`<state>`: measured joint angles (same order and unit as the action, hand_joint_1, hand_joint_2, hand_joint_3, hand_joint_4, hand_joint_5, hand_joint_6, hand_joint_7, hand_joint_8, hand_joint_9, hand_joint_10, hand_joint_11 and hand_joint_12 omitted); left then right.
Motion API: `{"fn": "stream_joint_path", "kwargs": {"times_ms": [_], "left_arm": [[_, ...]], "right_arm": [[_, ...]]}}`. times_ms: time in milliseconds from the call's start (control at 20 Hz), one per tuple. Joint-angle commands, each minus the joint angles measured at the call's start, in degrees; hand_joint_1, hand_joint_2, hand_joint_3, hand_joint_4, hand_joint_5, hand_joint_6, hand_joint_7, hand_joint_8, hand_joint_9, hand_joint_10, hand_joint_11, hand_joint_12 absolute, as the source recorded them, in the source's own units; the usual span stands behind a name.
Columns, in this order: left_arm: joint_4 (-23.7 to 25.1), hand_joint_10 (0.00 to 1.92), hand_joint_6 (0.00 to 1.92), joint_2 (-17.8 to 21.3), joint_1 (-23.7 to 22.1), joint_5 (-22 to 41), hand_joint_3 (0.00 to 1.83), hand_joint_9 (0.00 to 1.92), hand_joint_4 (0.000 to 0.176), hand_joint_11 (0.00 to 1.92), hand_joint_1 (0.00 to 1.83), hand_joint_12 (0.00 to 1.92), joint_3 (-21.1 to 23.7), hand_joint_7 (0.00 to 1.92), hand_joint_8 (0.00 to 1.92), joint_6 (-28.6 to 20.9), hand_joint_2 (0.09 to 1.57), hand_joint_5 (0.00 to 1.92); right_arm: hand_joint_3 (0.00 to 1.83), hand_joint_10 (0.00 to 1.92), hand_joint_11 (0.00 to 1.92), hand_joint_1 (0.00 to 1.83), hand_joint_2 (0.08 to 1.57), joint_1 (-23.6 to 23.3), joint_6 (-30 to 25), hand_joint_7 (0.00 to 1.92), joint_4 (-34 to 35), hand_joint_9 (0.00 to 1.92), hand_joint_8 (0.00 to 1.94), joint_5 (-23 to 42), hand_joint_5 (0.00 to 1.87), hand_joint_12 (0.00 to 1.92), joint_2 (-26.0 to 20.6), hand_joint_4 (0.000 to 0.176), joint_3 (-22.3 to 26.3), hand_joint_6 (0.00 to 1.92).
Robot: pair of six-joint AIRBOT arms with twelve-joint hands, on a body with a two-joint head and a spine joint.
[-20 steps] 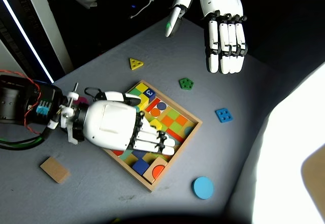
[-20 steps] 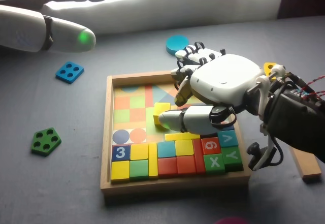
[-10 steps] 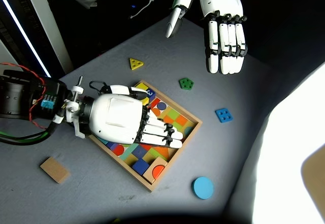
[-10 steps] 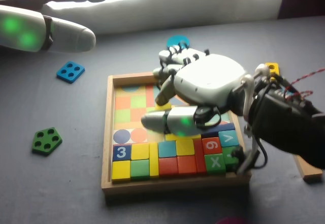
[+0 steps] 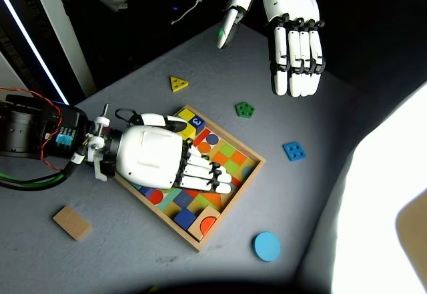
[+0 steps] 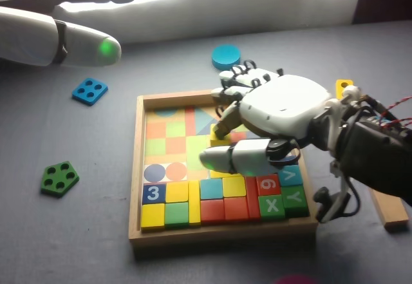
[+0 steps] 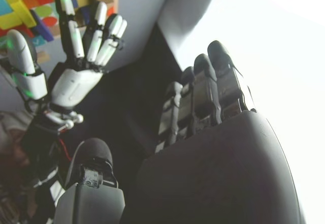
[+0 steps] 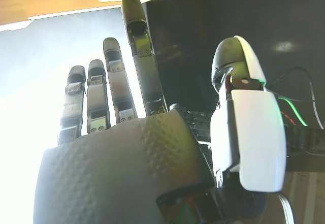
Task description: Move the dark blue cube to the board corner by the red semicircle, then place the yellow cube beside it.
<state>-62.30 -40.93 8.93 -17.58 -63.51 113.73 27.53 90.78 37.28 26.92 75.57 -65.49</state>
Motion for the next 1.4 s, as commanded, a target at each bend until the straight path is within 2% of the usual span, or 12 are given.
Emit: {"fn": "stream_joint_path", "kwargs": {"times_ms": [0,300,600,700,850,950,1150,1200,1350], "left_arm": [[-1.85,0.0,0.0,-0.11,-0.52,2.75,0.0,0.1,0.058,0.0,0.0,0.37,-0.07,0.09,0.0,-0.16,1.19,0.06],[-1.85,0.0,0.0,-0.11,-0.52,2.75,0.0,0.09,0.064,0.0,0.0,0.36,-0.09,0.09,0.0,-0.16,1.2,0.06],[-1.84,0.0,0.0,-0.11,-0.52,2.75,0.0,0.08,0.056,0.0,0.0,0.35,-0.09,0.08,0.0,-0.16,1.21,0.04],[-1.83,0.01,0.0,-0.11,-0.52,2.75,0.0,0.1,0.063,0.0,0.0,0.41,-0.09,0.09,0.0,-0.16,1.2,0.05],[-1.83,0.0,0.0,-0.11,-0.52,2.75,0.0,0.1,0.068,0.0,0.0,0.39,-0.09,0.09,0.0,-0.16,1.19,0.06],[-1.83,0.01,0.0,-0.11,-0.52,2.75,0.0,0.11,0.067,0.0,0.0,0.41,-0.09,0.09,0.0,-0.16,1.2,0.06],[-1.83,0.0,0.0,-0.11,-0.52,2.75,0.0,0.09,0.059,0.0,0.0,0.36,-0.09,0.08,0.0,-0.16,1.19,0.05],[-1.83,0.0,0.0,-0.11,-0.52,2.75,0.0,0.1,0.067,0.0,0.0,0.38,-0.09,0.09,0.0,-0.16,1.19,0.06],[-1.83,0.0,0.0,-0.11,-0.52,2.75,0.0,0.09,0.063,0.0,0.0,0.39,-0.09,0.09,0.0,-0.16,1.18,0.05]], "right_arm": [[0.0,0.0,0.0,0.0,1.15,0.63,0.88,0.24,-0.67,0.01,0.01,1.95,0.81,0.0,-0.76,0.0,0.11,0.0],[0.0,0.0,0.0,0.0,1.15,2.84,2.98,0.2,-0.69,0.01,0.0,0.57,0.81,0.0,-2.72,0.0,0.46,0.0],[0.0,0.01,0.0,0.0,1.15,2.93,3.05,0.22,-1.94,0.02,0.01,-0.25,0.82,0.0,-3.54,0.0,0.59,0.02],[0.0,0.0,0.0,0.0,1.15,3.15,3.7,0.22,-2.08,0.01,0.01,-0.26,0.8,0.0,-3.54,0.0,0.6,0.01],[0.0,0.01,0.0,0.0,1.15,3.32,5.77,0.22,-2.11,0.01,0.01,1.69,0.81,0.0,-3.58,0.0,0.43,0.01],[0.0,0.0,0.0,0.0,1.15,2.94,5.37,0.22,-2.13,0.0,0.0,1.9,0.79,0.0,-3.52,0.0,-0.32,0.0],[0.0,0.0,0.0,0.0,1.14,3.15,5.36,0.22,-2.13,0.0,0.0,0.16,0.8,0.0,-3.31,0.0,-1.15,0.01],[0.0,0.0,0.0,0.0,1.15,3.34,5.62,0.22,-2.13,0.0,0.0,-0.41,0.82,0.0,-3.25,0.0,-1.14,0.01],[0.0,0.0,0.0,0.0,1.15,3.67,5.79,0.22,-2.13,0.0,0.0,-1.85,0.81,0.0,-3.09,0.0,-1.12,0.01]]}}
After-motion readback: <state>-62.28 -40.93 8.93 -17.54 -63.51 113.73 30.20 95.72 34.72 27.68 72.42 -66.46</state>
